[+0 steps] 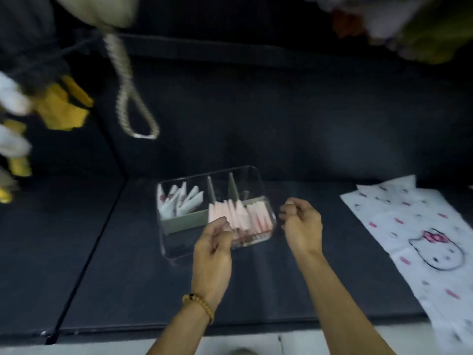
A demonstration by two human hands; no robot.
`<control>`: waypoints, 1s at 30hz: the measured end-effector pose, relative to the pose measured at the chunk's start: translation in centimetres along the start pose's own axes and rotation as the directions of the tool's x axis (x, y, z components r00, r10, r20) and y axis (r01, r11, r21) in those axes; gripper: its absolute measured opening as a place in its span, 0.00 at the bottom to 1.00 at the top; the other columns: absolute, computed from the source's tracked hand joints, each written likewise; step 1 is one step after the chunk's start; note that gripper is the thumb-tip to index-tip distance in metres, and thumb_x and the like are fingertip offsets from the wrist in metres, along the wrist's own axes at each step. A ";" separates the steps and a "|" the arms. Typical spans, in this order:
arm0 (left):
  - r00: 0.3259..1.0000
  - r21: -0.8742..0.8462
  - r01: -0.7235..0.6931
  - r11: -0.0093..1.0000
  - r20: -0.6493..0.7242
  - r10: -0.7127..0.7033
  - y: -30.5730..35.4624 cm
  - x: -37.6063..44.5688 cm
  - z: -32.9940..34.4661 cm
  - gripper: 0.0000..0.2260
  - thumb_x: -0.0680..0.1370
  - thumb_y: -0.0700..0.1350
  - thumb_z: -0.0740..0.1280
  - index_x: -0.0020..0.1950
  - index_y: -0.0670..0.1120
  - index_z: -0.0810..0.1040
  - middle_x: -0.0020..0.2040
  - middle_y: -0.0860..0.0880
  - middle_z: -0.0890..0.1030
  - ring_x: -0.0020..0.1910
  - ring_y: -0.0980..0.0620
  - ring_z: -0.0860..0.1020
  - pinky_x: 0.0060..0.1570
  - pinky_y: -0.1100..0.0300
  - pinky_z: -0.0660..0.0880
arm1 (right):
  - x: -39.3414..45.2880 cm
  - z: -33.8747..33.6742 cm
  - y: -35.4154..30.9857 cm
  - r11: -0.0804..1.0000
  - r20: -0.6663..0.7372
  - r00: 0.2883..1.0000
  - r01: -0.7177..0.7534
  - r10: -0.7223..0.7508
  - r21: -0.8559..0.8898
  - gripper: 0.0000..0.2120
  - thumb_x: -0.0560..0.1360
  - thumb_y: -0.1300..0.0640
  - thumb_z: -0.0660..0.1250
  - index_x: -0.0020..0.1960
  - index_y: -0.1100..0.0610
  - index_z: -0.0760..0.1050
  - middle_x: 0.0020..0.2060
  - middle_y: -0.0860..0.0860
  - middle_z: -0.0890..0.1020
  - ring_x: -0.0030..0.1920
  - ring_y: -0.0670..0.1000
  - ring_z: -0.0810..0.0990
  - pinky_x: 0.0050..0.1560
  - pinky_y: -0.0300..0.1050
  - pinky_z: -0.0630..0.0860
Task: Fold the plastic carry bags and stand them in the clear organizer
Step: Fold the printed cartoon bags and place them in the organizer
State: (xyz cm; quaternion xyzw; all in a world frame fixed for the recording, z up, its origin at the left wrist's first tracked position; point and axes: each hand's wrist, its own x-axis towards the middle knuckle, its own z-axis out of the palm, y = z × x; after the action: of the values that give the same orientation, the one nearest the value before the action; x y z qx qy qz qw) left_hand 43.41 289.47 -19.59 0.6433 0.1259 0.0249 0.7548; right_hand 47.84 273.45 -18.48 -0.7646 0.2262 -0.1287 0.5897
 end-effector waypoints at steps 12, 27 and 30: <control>0.937 0.271 0.055 0.961 0.317 -0.143 -9.6 -3.7 18.0 0.07 0.79 0.41 0.64 0.56 0.48 0.78 0.52 0.53 0.79 0.54 0.53 0.78 0.60 0.49 0.75 | 4.8 -31.8 15.0 0.772 -0.320 0.926 -0.351 0.200 -0.531 0.25 0.77 0.48 0.65 0.71 0.56 0.67 0.70 0.55 0.71 0.66 0.57 0.72 0.65 0.51 0.67; 0.864 0.451 -0.082 0.889 0.477 -0.162 -12.2 -5.0 24.6 0.09 0.79 0.48 0.64 0.57 0.47 0.78 0.48 0.55 0.80 0.48 0.60 0.79 0.51 0.61 0.77 | 5.0 -29.2 17.1 0.663 -0.206 0.940 0.028 -0.272 -0.748 0.16 0.78 0.56 0.64 0.32 0.56 0.72 0.28 0.50 0.76 0.35 0.56 0.73 0.37 0.49 0.72; 0.793 0.434 0.183 0.882 0.464 -0.394 -11.6 -5.5 24.1 0.09 0.77 0.56 0.64 0.47 0.52 0.79 0.47 0.51 0.82 0.49 0.53 0.81 0.53 0.53 0.78 | 3.0 -24.4 14.5 0.769 -0.158 0.949 0.118 -0.274 -0.628 0.14 0.78 0.54 0.63 0.34 0.56 0.74 0.29 0.49 0.77 0.31 0.52 0.74 0.35 0.45 0.70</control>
State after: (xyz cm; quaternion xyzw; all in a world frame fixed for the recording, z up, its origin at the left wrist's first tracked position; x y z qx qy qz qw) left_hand 42.02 263.09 -26.66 0.7256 0.0091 -0.2986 0.6199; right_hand 36.31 248.40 -25.98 -0.9119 0.2435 -0.2013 0.2620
